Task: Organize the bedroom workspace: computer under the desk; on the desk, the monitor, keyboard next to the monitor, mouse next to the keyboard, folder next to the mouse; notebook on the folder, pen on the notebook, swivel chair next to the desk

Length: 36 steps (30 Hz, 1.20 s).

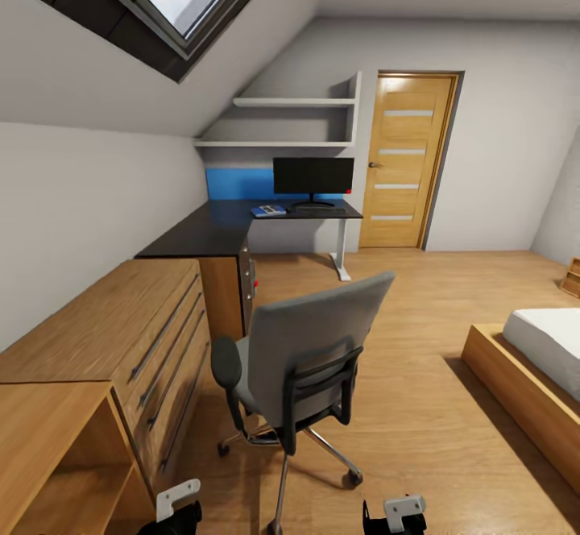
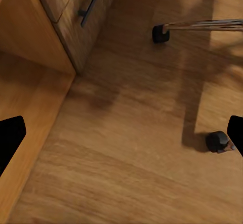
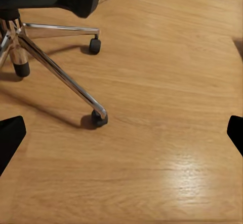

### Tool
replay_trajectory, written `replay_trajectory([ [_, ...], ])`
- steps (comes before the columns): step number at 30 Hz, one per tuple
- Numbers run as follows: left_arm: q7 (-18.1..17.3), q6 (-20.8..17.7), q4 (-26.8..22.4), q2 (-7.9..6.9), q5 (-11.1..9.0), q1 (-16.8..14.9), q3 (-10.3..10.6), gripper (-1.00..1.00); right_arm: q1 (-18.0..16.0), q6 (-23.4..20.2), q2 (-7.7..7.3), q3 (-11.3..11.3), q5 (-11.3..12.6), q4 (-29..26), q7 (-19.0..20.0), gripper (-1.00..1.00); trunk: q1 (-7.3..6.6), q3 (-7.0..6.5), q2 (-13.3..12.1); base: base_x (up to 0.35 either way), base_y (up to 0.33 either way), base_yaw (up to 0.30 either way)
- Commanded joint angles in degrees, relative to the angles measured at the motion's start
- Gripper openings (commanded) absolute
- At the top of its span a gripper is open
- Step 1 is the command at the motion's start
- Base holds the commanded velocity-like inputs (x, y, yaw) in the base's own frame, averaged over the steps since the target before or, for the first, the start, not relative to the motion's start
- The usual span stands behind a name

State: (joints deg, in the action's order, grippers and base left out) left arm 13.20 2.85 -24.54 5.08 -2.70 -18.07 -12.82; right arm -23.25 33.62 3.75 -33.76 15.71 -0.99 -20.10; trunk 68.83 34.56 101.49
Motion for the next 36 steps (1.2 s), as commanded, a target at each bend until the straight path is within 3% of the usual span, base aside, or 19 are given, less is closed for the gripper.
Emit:
replay_trajectory([
  [1,0.04,0.21,0.06,0.05,-0.3,-0.04,-0.07,1.0,-0.04,0.13,0.02,-0.49,0.43,0.04,-0.2,1.0,0.22,0.24,0.44,0.0,0.0,-0.008],
  [5,-0.09,0.01,0.1,0.05,-0.37,-0.04,0.09,1.0,-0.04,0.23,0.0,-0.48,0.42,-0.01,-0.2,1.0,1.1,0.96,2.05,0.0,0.0,-0.005],
  [6,-0.1,-0.56,-1.45,1.24,-0.48,-0.57,0.22,1.0,-0.04,2.64,-0.08,-0.43,0.2,-0.43,-0.2,1.0,1.32,1.14,2.45,0.0,0.0,0.0],
  [9,0.1,-0.98,-1.97,1.79,-0.47,-2.36,0.24,1.0,-0.1,2.91,-0.14,-0.32,0.17,-1.05,-0.2,1.0,1.98,1.68,3.65,0.0,0.0,0.0],
  [14,0.22,-6.16,-2.34,2.06,-0.51,-7.07,0.25,1.0,-0.71,1.99,-0.7,-0.16,0.18,-6.46,-0.48,1.0,3.08,2.58,5.66,0.0,0.0,0.0],
  [15,0.13,-9.89,-2.4,2.16,-0.53,-9.67,0.22,1.0,-2.33,-1.22,-1.32,-0.11,0.26,-9.62,-0.55,1.0,3.29,2.76,6.06,0.0,0.0,0.0],
  [18,0.04,-11.43,-2.42,2.34,-0.54,-11.37,0.19,1.0,-4.17,-5.05,-1.56,-0.05,0.32,-11.32,-0.46,1.0,3.95,3.29,7.26,0.0,0.0,0.0],
  [19,-0.04,-12.5,-2.43,2.97,-0.55,-13.34,0.18,1.0,-6.99,-10.11,-1.73,0.63,0.73,-12.8,-0.16,1.0,4.17,3.47,7.66,0.0,0.0,0.0],
  [21,-0.06,-12.79,-2.43,3.2,-0.58,-14.26,0.17,1.0,-8.4,-12.09,-1.76,1.41,1.49,-13.2,0.15,1.0,4.61,3.83,8.46,0.0,0.0,0.0],
  [23,-0.12,-13.1,-2.42,3.45,-0.61,-15.51,0.17,1.0,-10.92,-14.76,-1.84,3.06,3.92,-13.72,1.98,1.0,5.05,4.19,9.27,0.0,0.0,0.0],
  [28,-0.17,-13.01,-1.78,3.47,-0.63,-16.15,0.11,1.0,-12.76,-17.06,-1.76,4.02,7.22,-13.55,6.44,1.0,6.15,5.09,11.27,0.0,0.0,0.0],
  [36,-0.25,-12.64,-0.05,3.19,-0.47,-16.38,0.0,1.0,-13.4,-17.77,-1.95,4.1,8.51,-13.36,9.1,1.0,7.91,6.53,14.48,0.0,0.0,0.0],
])
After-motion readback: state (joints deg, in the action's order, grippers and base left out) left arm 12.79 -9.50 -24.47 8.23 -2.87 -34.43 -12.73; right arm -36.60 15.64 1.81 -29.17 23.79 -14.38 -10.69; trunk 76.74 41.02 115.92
